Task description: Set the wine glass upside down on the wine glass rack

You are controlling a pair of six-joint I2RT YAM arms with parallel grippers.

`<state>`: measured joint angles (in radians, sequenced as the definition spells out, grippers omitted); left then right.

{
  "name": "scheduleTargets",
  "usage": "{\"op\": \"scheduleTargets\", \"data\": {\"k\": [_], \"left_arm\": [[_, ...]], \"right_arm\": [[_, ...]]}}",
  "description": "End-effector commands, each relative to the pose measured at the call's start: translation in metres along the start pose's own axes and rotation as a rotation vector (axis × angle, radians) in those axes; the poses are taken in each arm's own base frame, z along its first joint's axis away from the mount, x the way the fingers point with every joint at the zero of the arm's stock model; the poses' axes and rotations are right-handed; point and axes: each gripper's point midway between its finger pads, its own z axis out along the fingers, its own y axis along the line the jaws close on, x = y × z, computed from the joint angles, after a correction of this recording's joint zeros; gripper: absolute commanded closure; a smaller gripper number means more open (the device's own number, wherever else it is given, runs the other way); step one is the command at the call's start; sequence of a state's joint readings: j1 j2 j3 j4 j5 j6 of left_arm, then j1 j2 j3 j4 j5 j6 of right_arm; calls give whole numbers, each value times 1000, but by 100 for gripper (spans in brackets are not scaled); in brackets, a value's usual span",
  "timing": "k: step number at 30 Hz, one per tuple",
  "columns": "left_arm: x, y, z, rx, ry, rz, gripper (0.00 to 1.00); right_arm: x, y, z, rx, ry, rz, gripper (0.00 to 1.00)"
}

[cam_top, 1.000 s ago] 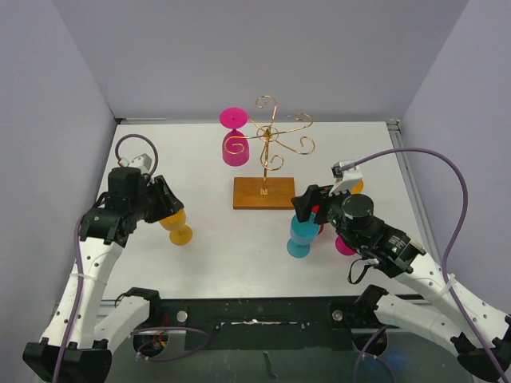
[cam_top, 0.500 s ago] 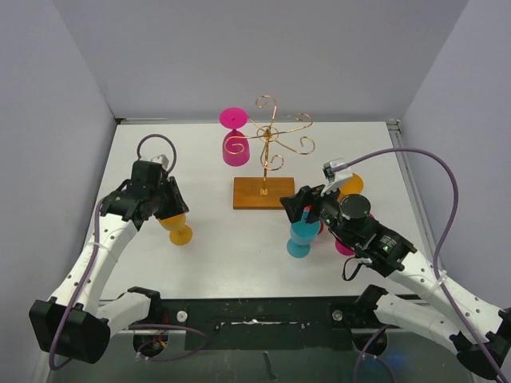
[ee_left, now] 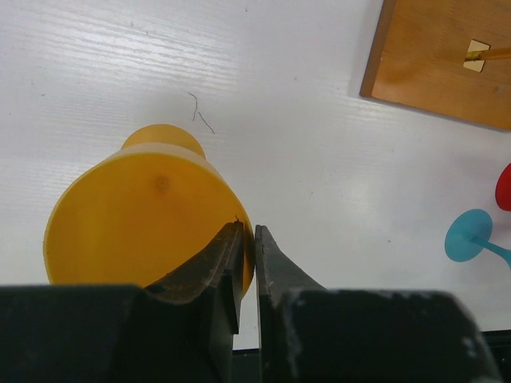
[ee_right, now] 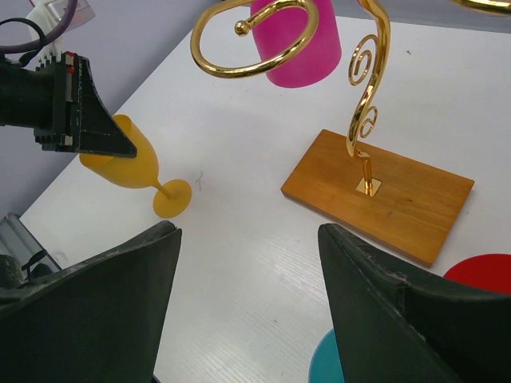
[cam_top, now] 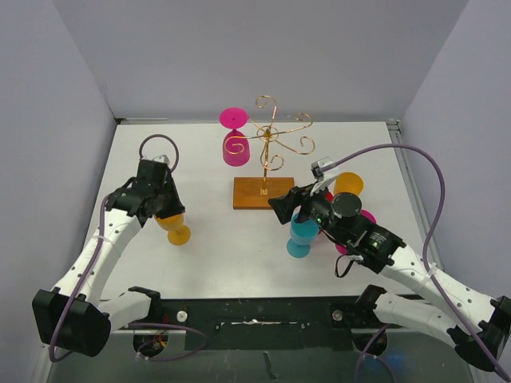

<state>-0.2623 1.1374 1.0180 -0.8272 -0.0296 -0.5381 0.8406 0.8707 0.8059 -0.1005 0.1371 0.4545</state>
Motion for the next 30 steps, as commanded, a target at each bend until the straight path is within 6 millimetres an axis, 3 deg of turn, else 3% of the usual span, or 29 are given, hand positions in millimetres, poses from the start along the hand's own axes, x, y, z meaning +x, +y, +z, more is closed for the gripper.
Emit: {"op": "scheduleTargets", "data": {"k": [1, 4, 9, 19, 26, 30], "left_arm": [[-12, -5, 0, 10, -40, 7, 94], [-9, -4, 2, 2, -30, 15, 100], [-16, -7, -6, 14, -50, 19, 100], [-44, -21, -71, 125, -240, 1, 100], [-43, -18, -70, 108, -234, 8, 100], [-56, -23, -84, 137, -299, -5, 100]], "right_arm": [[-24, 17, 3, -63, -83, 3, 30], [-23, 23, 5, -81, -81, 6, 30], [-23, 34, 12, -121, -80, 28, 30], [-34, 69, 41, -217, -96, 187, 31], [-45, 68, 47, -184, -122, 193, 31], [-44, 71, 55, -175, -101, 256, 30]]}}
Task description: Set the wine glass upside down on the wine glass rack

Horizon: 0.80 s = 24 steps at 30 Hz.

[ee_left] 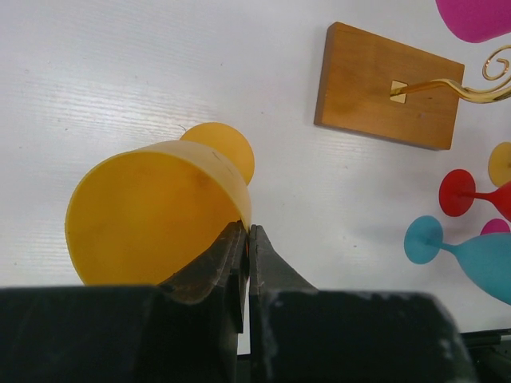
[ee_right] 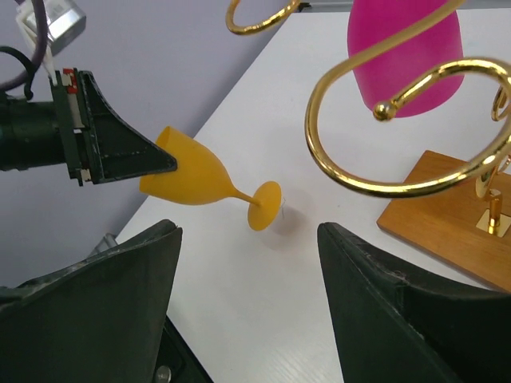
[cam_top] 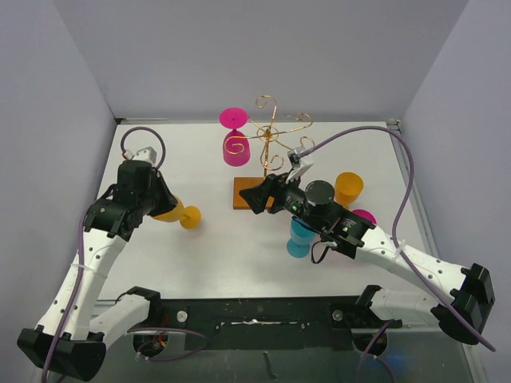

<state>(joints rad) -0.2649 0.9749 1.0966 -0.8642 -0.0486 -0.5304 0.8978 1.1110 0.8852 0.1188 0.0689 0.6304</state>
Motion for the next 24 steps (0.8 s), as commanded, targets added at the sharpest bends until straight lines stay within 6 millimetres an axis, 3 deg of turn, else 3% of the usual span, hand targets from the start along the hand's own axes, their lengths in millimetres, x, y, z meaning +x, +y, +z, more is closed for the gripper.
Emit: {"op": "scheduleTargets", "data": {"k": [1, 6, 12, 17, 24], "left_arm": [[-36, -16, -25, 64, -147, -12, 100], [-51, -23, -52, 159, -313, -54, 100], [-62, -15, -89, 200, -486, -103, 100], [-76, -18, -124, 270, -619, -126, 100], [-87, -33, -162, 400, -736, -117, 100]], "right_arm": [[-38, 26, 9, -49, -101, 111, 30], [-48, 53, 34, -98, -85, 314, 31], [-58, 87, 58, -119, -74, 474, 35], [-61, 104, 73, -127, -53, 616, 40], [-60, 125, 87, -132, -37, 680, 42]]}}
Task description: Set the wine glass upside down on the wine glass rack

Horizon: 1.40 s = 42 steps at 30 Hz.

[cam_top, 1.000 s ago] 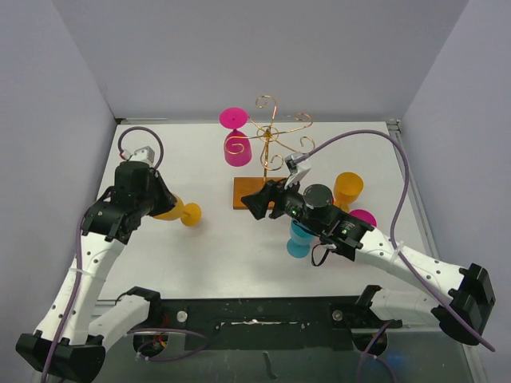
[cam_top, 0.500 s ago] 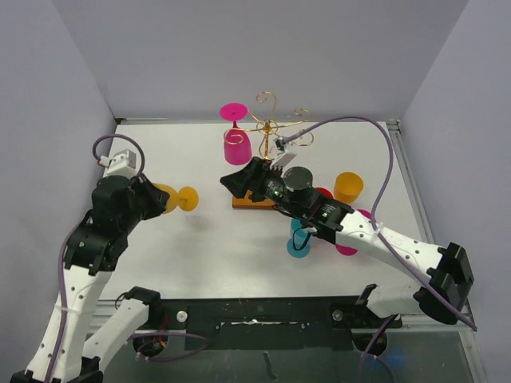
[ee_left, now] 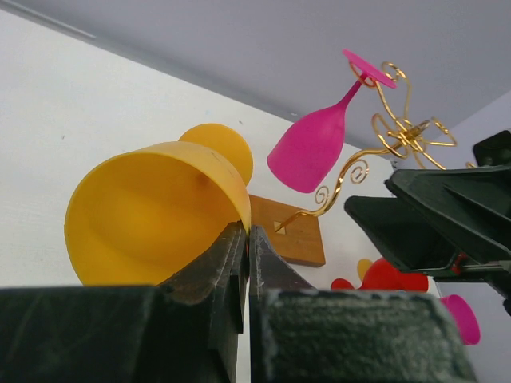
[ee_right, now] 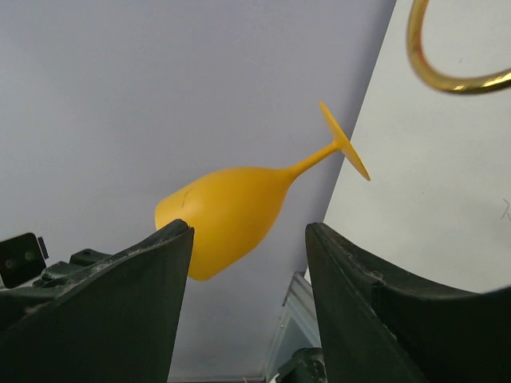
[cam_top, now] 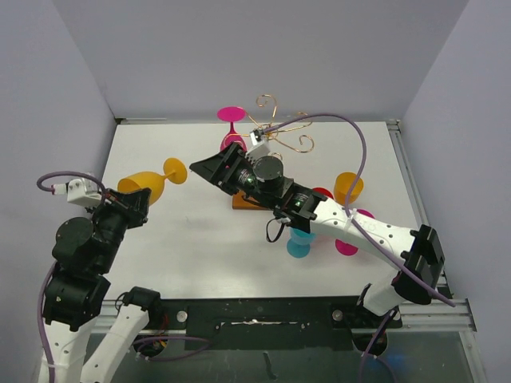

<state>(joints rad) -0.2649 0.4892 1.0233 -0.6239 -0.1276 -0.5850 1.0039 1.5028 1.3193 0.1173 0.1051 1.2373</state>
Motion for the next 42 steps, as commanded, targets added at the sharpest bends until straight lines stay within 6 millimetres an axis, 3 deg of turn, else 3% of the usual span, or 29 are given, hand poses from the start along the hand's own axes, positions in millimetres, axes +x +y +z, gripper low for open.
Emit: {"op": "scheduleTargets", "data": {"k": [1, 17, 30, 42], "left_arm": [[-39, -31, -11, 136, -149, -26, 100], [-67, -52, -30, 229, -245, -46, 100], [-81, -75, -44, 370, -322, -50, 100], [-84, -91, -49, 472, -350, -51, 100]], "right_arm": [[-9, 39, 3, -65, -45, 84, 42], [-21, 55, -10, -82, -128, 64, 41], [-23, 108, -2, -216, -107, 97, 47], [-12, 116, 19, -232, -48, 156, 50]]}}
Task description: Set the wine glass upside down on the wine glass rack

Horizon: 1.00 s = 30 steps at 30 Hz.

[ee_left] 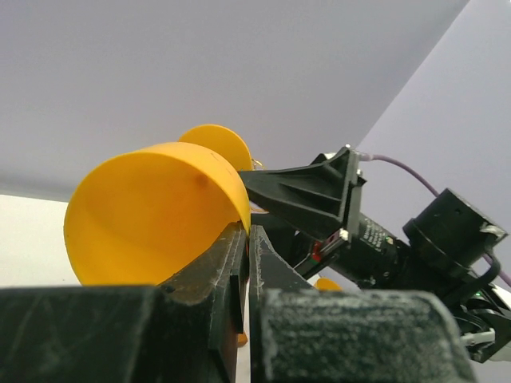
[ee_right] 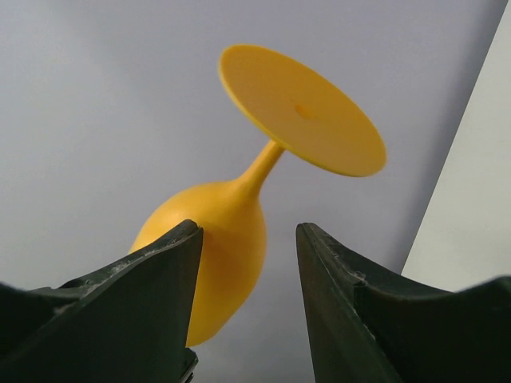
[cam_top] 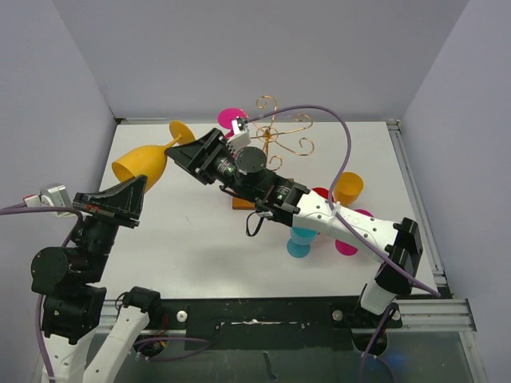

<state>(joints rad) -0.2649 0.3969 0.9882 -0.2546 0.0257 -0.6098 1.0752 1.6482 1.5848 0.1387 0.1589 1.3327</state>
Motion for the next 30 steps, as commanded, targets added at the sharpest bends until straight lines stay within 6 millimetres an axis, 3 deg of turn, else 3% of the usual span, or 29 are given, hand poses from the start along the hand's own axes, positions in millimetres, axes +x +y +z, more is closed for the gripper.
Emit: {"op": "scheduleTargets", "data": {"k": [1, 16, 19, 27, 30], "left_arm": [[-20, -25, -2, 114, -80, -3, 100], [-8, -32, -4, 188, -55, -15, 100], [-5, -32, -4, 191, -48, -14, 100], [-1, -26, -6, 168, -39, -6, 100], [-1, -23, -6, 153, -38, -4, 94]], "right_arm": [[-9, 39, -2, -95, -12, 46, 50], [-22, 44, 11, -137, -10, 132, 58], [-26, 42, 11, -142, -14, 140, 66], [-40, 46, 5, -168, -71, 110, 99], [-47, 47, 1, -177, -98, 76, 100]]}}
